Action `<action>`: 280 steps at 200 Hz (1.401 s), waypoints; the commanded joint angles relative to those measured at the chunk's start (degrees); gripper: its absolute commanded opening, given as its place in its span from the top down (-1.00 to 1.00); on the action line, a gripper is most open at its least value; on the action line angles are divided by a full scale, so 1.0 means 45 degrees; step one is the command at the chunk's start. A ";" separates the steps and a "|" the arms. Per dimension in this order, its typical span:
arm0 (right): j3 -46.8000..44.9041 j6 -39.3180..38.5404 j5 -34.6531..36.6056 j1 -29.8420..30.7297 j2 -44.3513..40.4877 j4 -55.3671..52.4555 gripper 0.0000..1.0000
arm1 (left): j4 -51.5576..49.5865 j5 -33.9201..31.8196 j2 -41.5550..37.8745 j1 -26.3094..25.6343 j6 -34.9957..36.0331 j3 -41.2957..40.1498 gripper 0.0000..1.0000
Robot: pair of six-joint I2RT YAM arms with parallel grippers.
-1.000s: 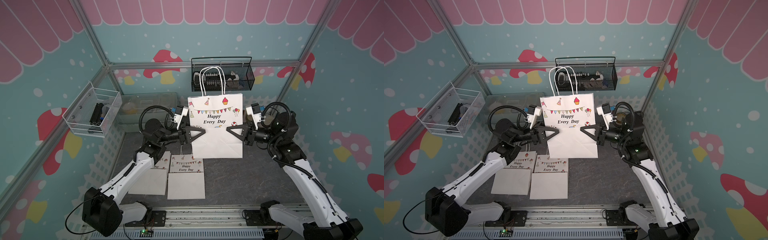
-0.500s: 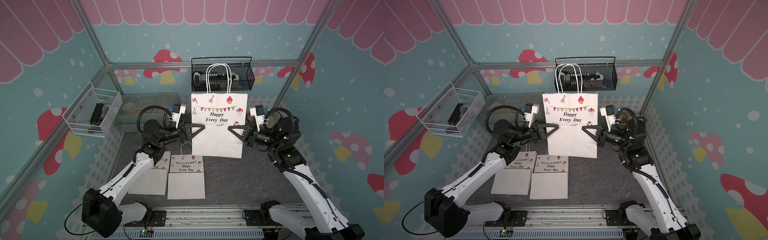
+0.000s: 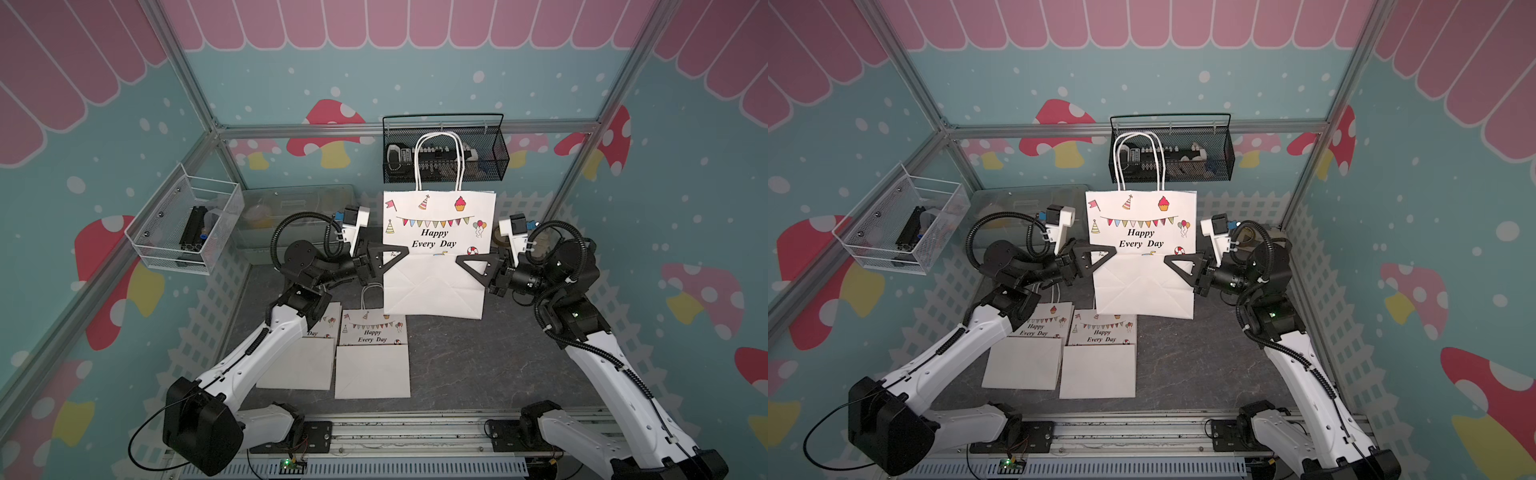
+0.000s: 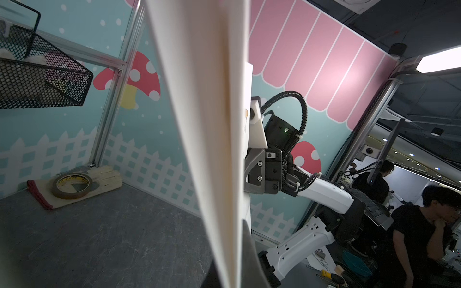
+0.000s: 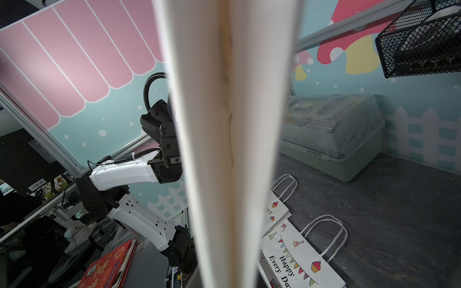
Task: Put away the paper bag
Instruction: Press the paper bag, then place the paper bag at the center of the board.
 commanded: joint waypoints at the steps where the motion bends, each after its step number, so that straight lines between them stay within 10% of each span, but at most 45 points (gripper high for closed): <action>1: 0.0223 -0.0186 0.0089 0.0100 -0.0074 0.0133 0.39 | -0.0180 0.0145 -0.0232 -0.0089 0.0351 0.0098 1.00; 29: 0.0670 -0.0409 -0.0283 0.0098 0.0358 -0.0018 -0.13 | -0.0089 0.0224 -0.0138 -0.0090 0.0194 0.0147 1.00; 61: 0.0923 -0.0545 -0.0521 0.0098 0.0694 -0.0017 -0.21 | -0.0058 0.0261 -0.0006 -0.0110 0.0172 0.0162 1.00; 121: 0.1043 -0.1309 -0.0233 0.0099 0.0921 -0.0922 0.77 | -0.0311 0.0174 0.0165 -0.0110 0.0410 0.0106 1.00; 169: 0.1037 -0.2581 0.1006 0.0098 0.0452 -0.3141 1.00 | -0.2904 -0.0760 -0.0162 -0.0110 0.2306 0.0248 -0.18; 215: 0.1374 -0.4069 0.2894 0.0095 0.0023 -0.6790 1.00 | -0.7318 -0.5457 -0.1248 -0.0110 0.6197 0.0243 -0.53; 280: 0.1672 -0.5656 0.6140 0.0011 -0.0077 -1.2178 1.00 | -0.5701 -1.0730 -0.2033 -0.0110 0.7975 -0.2461 -0.67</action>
